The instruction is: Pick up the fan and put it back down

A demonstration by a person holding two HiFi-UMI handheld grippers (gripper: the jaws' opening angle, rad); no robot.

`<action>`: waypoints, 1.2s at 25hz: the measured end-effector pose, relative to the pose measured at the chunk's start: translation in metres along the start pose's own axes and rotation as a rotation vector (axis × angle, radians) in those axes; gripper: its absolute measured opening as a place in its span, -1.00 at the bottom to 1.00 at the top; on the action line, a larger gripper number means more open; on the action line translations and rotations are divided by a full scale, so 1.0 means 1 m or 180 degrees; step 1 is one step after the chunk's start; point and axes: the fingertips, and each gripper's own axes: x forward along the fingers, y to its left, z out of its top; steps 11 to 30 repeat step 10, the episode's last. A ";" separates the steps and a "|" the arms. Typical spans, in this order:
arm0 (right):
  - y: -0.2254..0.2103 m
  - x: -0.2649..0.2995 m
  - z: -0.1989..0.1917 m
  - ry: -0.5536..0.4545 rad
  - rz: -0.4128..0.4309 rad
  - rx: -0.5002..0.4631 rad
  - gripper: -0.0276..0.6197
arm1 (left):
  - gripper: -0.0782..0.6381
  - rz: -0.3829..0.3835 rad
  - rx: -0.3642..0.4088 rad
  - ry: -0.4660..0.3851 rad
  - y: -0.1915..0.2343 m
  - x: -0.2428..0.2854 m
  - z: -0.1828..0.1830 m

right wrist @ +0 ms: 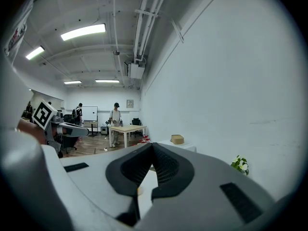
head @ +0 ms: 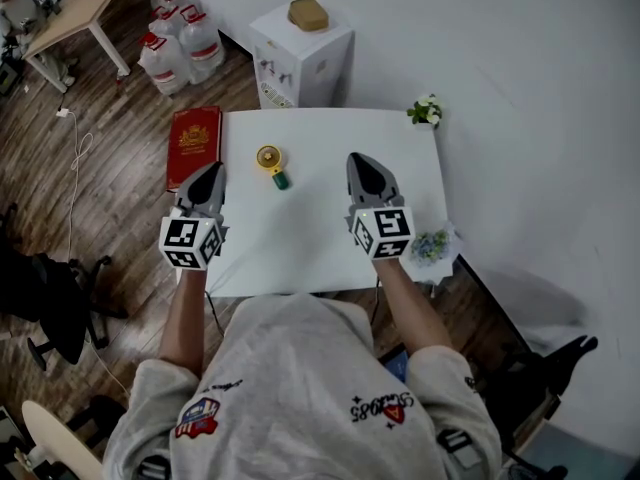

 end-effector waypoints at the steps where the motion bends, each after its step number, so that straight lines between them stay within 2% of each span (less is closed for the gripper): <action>1: -0.001 0.001 0.000 -0.0001 0.0002 0.0003 -0.91 | -0.77 -0.0003 -0.0012 0.0011 0.000 0.001 -0.001; 30: -0.004 0.000 -0.002 0.0006 0.0012 0.0024 -0.91 | -0.77 -0.0002 -0.0045 0.0042 -0.002 0.004 -0.003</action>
